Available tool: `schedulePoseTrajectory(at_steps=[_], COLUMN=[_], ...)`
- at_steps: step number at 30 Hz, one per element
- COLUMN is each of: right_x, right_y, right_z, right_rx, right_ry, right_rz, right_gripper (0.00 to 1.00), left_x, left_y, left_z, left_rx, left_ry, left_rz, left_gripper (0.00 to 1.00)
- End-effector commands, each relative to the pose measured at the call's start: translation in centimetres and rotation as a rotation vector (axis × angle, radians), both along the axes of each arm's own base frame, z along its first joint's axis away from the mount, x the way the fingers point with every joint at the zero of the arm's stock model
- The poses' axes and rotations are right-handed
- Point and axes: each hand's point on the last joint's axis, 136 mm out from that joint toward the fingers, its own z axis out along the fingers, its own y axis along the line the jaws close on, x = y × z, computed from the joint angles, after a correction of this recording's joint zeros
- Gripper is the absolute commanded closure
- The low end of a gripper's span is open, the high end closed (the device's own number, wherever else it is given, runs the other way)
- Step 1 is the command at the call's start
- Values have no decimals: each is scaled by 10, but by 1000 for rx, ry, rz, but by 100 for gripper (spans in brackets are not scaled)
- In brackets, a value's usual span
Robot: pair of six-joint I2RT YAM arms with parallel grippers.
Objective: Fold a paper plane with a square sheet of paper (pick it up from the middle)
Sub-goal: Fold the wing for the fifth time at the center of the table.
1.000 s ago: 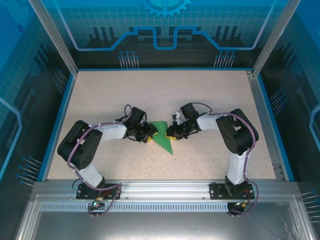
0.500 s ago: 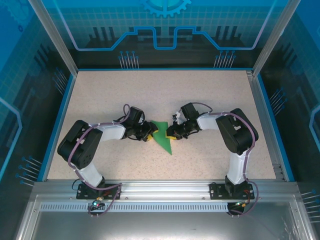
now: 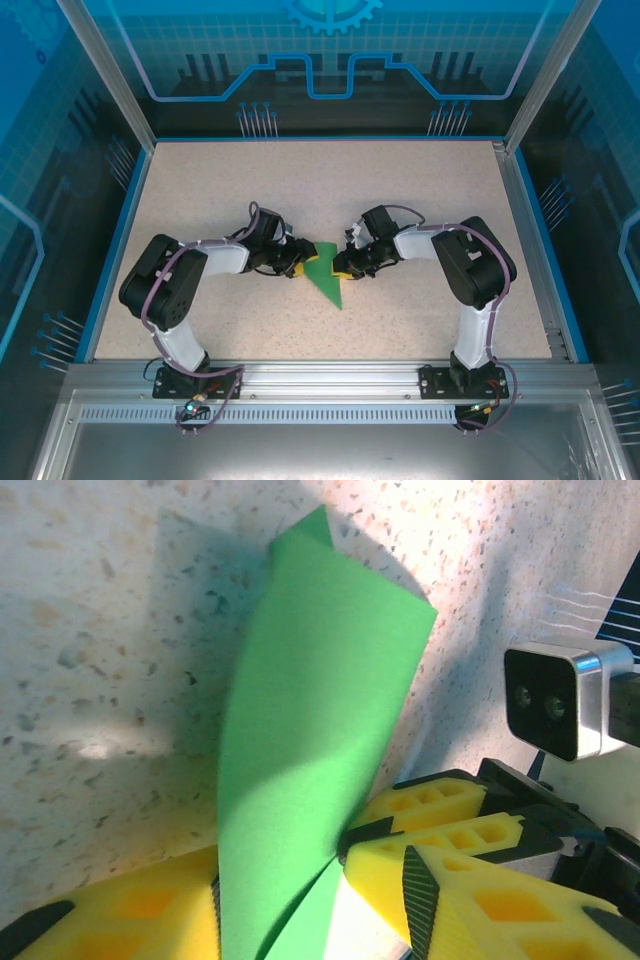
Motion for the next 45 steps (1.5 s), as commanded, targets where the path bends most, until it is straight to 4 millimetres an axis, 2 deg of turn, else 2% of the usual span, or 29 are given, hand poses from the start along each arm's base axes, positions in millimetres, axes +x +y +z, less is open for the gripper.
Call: schedulePoseTrajectory(at_steps=[1, 6, 15, 18, 23, 27, 30, 34, 37, 38, 42, 45], right_x=[-18, -11, 8, 11, 12, 11, 9, -14, -34, -33, -43, -50], right_y=[-29, -23, -19, -23, -37, -45, -37, -20, -10, -3, -4, 6], right_z=[-61, -46, -2, 10, 31, 48, 71, 69, 58, 65, 55, 53], right_rx=[-194, -154, -132, -149, -196, -223, -209, -277, -392, -423, -606, -686], right_ry=[99, 60, -70, -111, -211, -314, -442, -590, -685, -726, -788, -866], right_rz=[-46, -49, -41, -50, -77, -81, -28, 153, 290, 314, 349, 422], right_gripper=[82, 80, 74, 71, 63, 61, 60, 55, 55, 55, 47, 42], left_x=[2, 3, 5, 5, 5, 4, 2, -1, -1, -1, 0, 0], left_y=[-4, -2, -1, 0, 2, 2, 4, 6, 6, 6, 5, 5], left_z=[5, 4, 6, 8, 13, 15, 14, 13, 11, 11, 11, 11], left_rx=[-20, -16, -19, -12, -16, -26, -17, -7, -3, -3, -7, -5], left_ry=[-5, 3, 7, 2, 5, 8, 19, 27, 38, 39, 41, 43], left_rz=[-34, -18, 4, 13, 38, 55, 66, 74, 77, 78, 75, 74], left_gripper=[55, 65, 83, 93, 97, 98, 98, 98, 98, 98, 98, 98])
